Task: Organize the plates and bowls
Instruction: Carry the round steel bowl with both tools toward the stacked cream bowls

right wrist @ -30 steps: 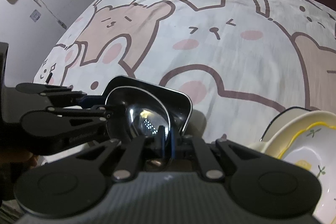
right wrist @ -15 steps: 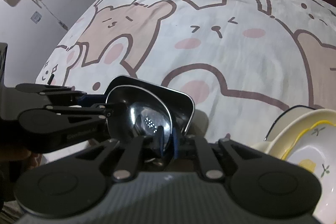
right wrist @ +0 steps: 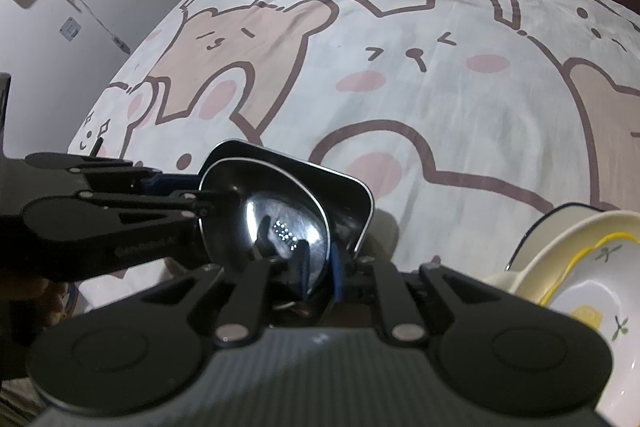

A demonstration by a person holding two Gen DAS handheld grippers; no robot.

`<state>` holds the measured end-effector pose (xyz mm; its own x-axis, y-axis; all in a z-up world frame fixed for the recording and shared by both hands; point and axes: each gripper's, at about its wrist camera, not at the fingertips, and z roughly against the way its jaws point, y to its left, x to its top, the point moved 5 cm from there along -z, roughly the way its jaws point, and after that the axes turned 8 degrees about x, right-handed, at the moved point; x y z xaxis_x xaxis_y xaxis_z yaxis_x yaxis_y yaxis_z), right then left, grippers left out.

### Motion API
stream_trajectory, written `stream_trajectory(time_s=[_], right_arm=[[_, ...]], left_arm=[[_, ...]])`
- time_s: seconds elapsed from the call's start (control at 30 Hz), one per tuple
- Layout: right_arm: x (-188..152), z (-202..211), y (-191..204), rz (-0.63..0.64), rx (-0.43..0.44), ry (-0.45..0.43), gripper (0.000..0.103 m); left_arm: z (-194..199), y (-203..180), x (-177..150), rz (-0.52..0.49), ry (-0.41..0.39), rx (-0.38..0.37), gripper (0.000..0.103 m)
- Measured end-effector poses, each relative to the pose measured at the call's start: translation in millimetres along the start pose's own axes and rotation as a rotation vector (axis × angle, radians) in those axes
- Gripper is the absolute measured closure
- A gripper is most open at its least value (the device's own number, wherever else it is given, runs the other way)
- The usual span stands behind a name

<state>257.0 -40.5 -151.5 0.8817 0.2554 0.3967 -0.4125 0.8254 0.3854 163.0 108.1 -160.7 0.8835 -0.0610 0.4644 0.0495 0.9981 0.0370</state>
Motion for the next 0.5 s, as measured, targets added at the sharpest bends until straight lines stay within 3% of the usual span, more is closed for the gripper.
stream_trajectory(time_s=[0.3,0.5], right_arm=[[-2.3,-4.1,0.9,0.014,-0.003,0.015,0.089],[-1.2,-3.2,0.5,0.012,-0.002,0.012,0.089]], left_arm=[[5.2,2.2,3.4,0.007,-0.005,-0.011,0.075],[5.4,-1.0,3.2,-0.004,-0.001,-0.023,0.066]])
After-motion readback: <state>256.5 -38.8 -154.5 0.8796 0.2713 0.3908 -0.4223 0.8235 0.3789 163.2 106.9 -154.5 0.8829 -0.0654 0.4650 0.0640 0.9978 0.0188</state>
